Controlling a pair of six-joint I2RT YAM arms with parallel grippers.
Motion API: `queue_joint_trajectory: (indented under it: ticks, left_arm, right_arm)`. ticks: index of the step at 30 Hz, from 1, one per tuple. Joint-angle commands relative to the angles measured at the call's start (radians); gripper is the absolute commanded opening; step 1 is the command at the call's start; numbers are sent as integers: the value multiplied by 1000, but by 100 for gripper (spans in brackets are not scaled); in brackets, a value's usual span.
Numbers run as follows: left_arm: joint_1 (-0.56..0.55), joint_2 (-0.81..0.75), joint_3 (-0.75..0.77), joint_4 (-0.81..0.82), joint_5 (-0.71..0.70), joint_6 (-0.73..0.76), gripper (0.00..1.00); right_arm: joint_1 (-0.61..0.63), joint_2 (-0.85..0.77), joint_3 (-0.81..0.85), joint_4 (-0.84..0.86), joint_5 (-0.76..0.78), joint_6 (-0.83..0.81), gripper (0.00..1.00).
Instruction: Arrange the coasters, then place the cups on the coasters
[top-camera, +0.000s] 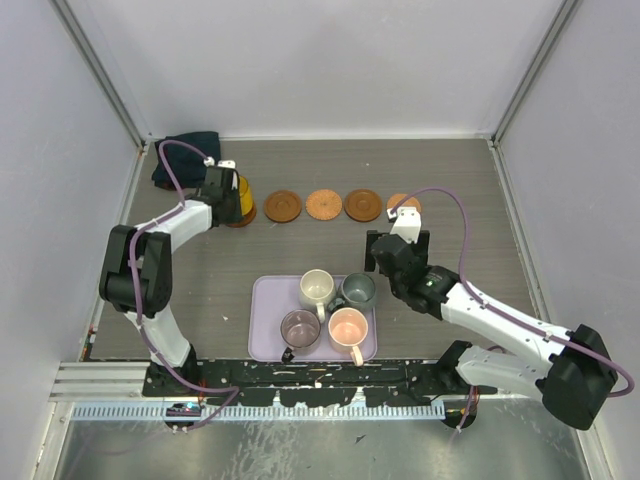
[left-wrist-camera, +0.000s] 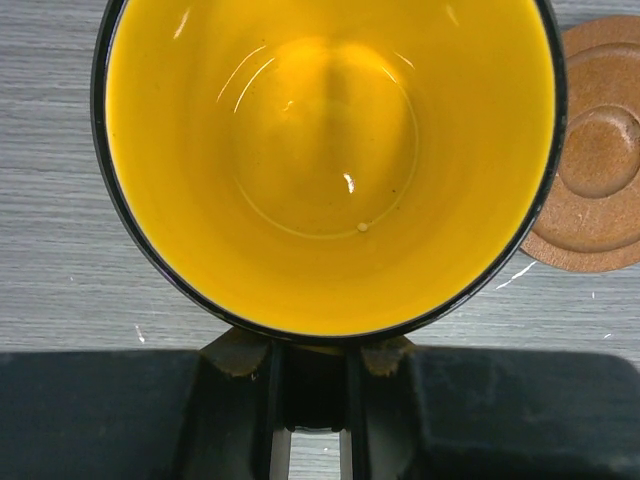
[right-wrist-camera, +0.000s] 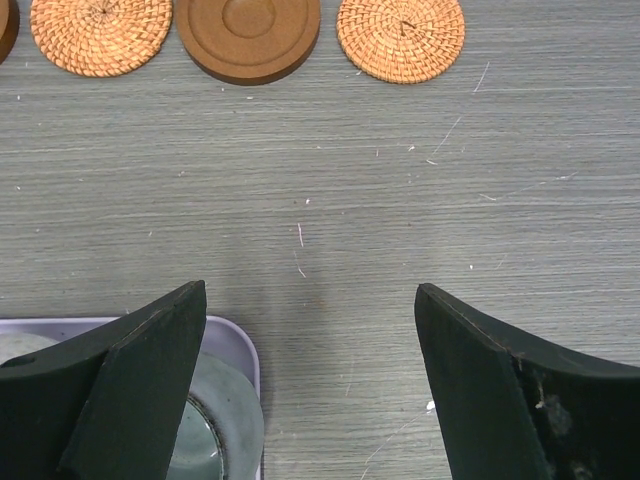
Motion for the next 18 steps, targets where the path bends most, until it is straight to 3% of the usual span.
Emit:
queue_joint_trajectory:
  ticks: [1,18]
  left_arm:
    - [12,-15,31,105,18,33,0]
    - [18,-37,-3,112,-1,58,0]
  right_arm:
    - [-2,2,48,26,7,18,89]
    - [-1,17,54,26,-5,25,89]
